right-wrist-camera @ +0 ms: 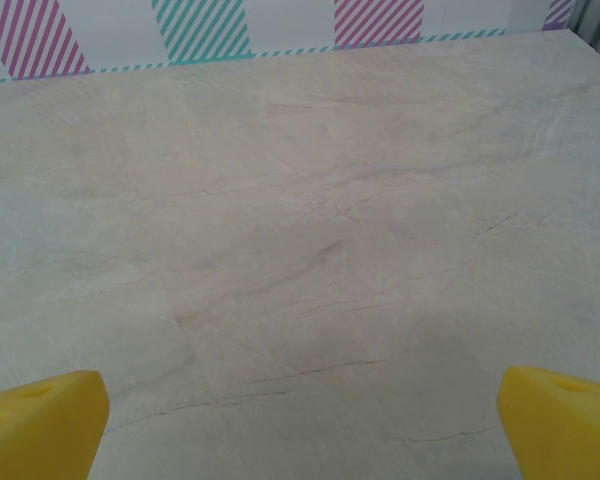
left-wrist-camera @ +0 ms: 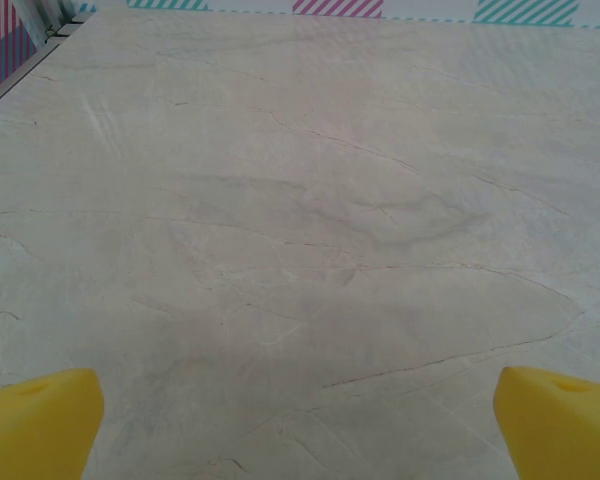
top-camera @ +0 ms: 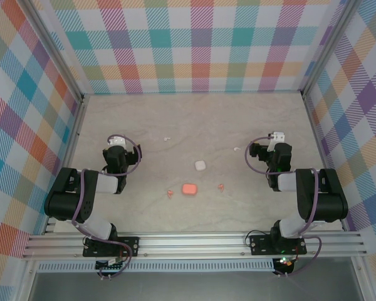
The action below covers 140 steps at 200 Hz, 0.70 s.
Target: Insert wireless bluetooth earbuds into charging case
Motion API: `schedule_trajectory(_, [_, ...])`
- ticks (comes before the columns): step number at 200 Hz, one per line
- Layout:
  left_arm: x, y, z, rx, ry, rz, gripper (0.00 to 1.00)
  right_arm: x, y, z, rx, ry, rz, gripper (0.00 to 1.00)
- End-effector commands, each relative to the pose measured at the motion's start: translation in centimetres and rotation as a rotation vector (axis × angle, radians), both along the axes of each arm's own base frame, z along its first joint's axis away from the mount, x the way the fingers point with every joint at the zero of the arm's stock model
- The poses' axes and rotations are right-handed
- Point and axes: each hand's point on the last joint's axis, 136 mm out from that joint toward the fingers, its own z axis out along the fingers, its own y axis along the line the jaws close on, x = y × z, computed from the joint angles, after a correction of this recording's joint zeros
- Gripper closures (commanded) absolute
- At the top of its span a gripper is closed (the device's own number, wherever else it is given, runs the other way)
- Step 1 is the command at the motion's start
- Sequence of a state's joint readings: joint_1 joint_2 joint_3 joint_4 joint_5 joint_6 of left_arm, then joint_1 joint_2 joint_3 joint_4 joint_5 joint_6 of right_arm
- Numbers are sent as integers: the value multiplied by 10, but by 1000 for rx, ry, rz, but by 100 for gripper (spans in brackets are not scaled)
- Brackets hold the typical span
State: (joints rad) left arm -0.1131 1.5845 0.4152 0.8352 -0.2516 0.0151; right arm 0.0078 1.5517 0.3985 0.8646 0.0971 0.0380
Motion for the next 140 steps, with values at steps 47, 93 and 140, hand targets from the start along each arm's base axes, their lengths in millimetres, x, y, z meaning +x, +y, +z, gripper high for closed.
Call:
schedule_trajectory(47, [-6,6,45,-75,133,60,0,-4,5,32,52,139,-6,0])
schedule_trajectory(93, [-41,-29,32,-352,459,45,19,-55,15,39,347,570,-247,13])
schedule_trajectory(140, [-110,-66,11,-377,655,-5,18,-118,106,30,236,755,-98,20])
